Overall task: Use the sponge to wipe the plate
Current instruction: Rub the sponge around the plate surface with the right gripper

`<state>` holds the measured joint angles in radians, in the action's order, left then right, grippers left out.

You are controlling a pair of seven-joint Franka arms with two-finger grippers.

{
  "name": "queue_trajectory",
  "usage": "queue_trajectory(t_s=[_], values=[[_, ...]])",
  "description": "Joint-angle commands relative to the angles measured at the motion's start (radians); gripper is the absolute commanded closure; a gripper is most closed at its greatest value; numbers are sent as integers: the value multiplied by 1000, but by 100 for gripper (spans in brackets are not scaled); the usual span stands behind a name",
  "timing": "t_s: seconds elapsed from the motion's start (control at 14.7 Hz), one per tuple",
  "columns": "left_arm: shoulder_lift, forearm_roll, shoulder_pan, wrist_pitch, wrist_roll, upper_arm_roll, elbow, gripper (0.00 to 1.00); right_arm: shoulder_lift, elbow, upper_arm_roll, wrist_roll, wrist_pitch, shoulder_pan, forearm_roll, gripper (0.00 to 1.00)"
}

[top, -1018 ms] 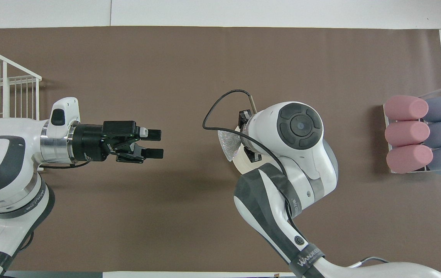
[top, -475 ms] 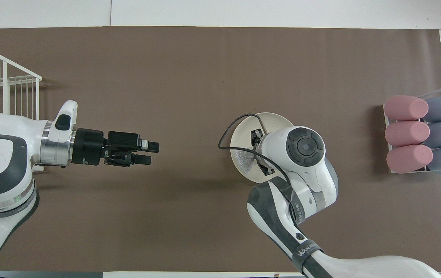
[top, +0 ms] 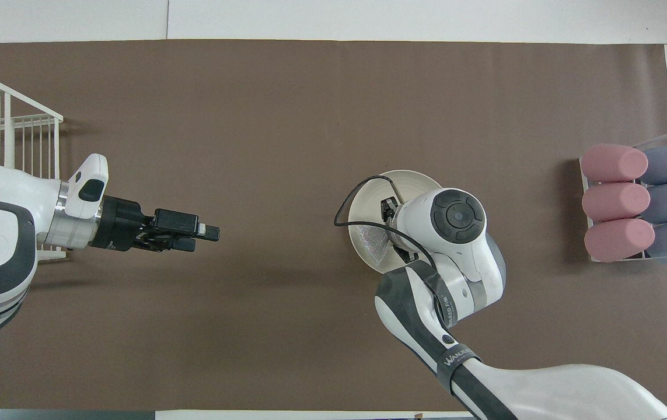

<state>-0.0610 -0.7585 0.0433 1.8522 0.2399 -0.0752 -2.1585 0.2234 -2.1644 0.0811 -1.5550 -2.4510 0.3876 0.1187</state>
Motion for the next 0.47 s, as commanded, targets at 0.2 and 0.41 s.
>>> queue_trajectory(t_s=[0.2, 0.41], values=[[15, 235, -49, 31, -17, -6, 55, 0, 22, -25, 9, 229, -17, -124, 21, 100], [13, 235, -66, 64, -40, -6, 54, 0, 25, -26, 9, 288, -19, -150, 21, 100]])
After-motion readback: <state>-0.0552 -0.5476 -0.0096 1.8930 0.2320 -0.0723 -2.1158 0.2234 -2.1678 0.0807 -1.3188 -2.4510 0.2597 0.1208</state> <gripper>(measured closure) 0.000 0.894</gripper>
